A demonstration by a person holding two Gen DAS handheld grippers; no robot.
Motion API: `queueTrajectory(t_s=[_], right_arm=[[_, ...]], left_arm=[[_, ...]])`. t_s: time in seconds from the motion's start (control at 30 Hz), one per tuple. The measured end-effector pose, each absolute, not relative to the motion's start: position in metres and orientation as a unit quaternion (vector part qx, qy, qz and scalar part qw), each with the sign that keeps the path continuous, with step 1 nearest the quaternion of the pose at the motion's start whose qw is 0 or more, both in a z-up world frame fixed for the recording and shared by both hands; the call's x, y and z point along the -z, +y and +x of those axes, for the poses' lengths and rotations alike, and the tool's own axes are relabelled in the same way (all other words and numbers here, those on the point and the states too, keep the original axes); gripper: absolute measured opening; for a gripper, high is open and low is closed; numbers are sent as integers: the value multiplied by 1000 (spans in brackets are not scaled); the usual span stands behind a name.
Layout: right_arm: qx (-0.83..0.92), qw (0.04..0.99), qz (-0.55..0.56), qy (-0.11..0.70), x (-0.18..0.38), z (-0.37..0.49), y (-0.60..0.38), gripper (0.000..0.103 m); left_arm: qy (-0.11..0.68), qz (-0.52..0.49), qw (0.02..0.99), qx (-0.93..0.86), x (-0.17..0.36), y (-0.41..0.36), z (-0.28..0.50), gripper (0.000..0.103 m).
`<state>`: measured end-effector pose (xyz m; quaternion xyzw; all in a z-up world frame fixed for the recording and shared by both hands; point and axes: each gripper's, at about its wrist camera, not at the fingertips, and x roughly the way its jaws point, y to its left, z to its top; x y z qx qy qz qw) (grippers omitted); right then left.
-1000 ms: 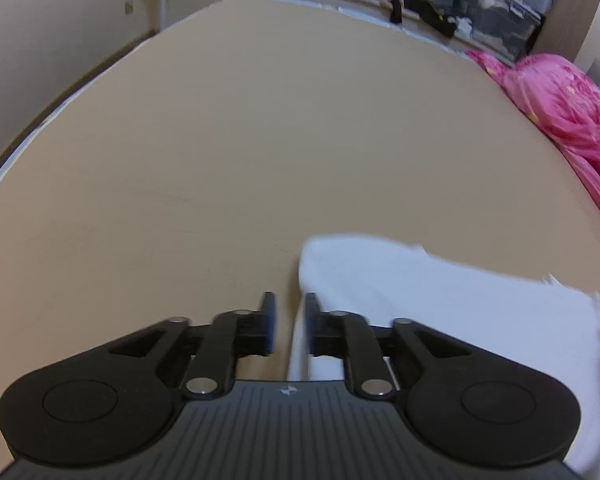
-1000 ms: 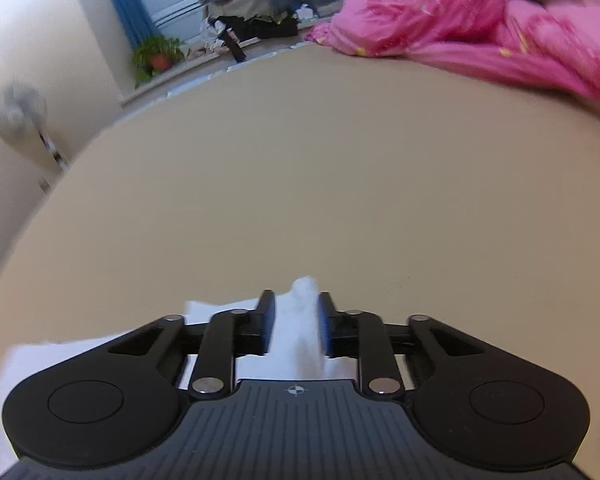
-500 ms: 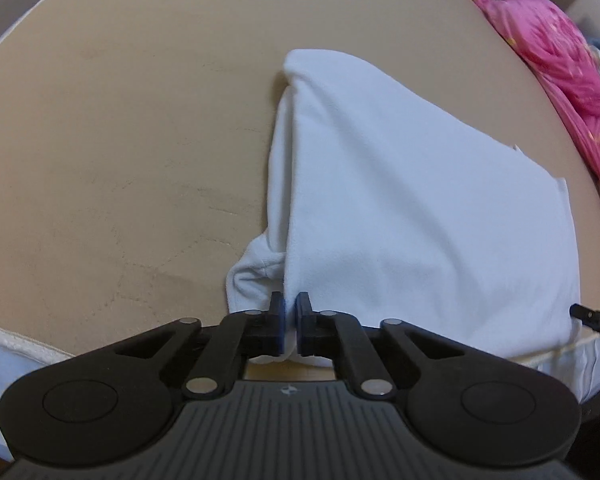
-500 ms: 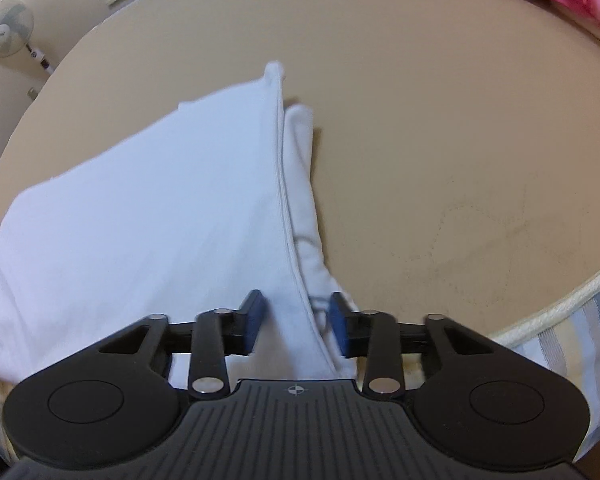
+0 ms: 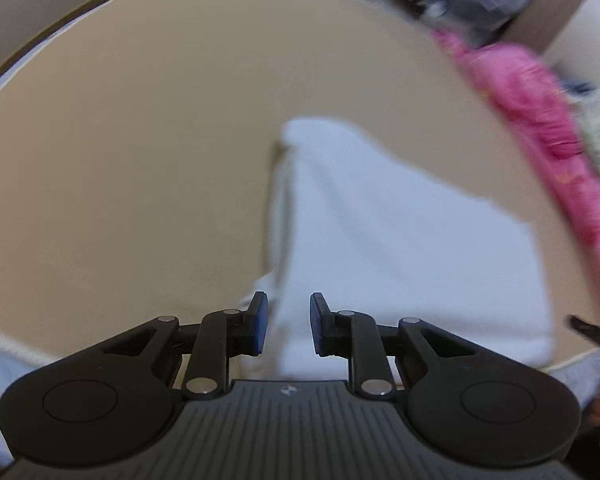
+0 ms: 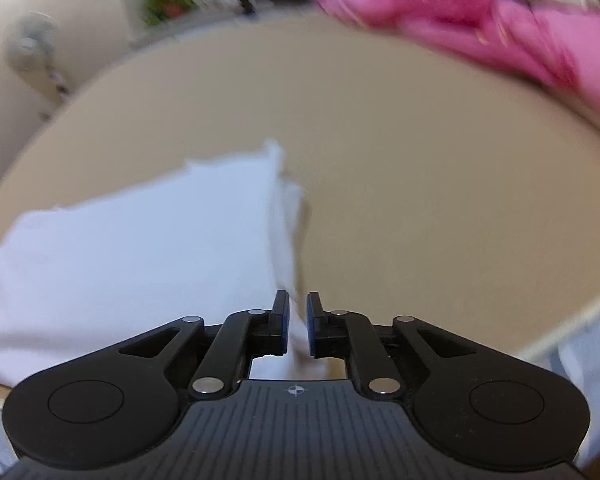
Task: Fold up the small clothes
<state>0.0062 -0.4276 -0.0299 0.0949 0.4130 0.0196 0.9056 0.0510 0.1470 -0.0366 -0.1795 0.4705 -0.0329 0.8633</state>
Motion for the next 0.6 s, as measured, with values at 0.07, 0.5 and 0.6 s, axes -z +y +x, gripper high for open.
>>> queueTrajectory(t_s=[0.07, 0.5, 0.6], right_arm=[[-58, 894, 126, 425, 33, 6, -427, 15], [-27, 887, 82, 454, 45, 5, -423, 32], [-20, 881, 70, 468, 54, 11, -420, 33]], left_arm=[[487, -155, 858, 42, 42, 136, 53, 23], [533, -47, 845, -12, 60, 107, 59, 29], [533, -57, 844, -15, 64, 110, 65, 29]])
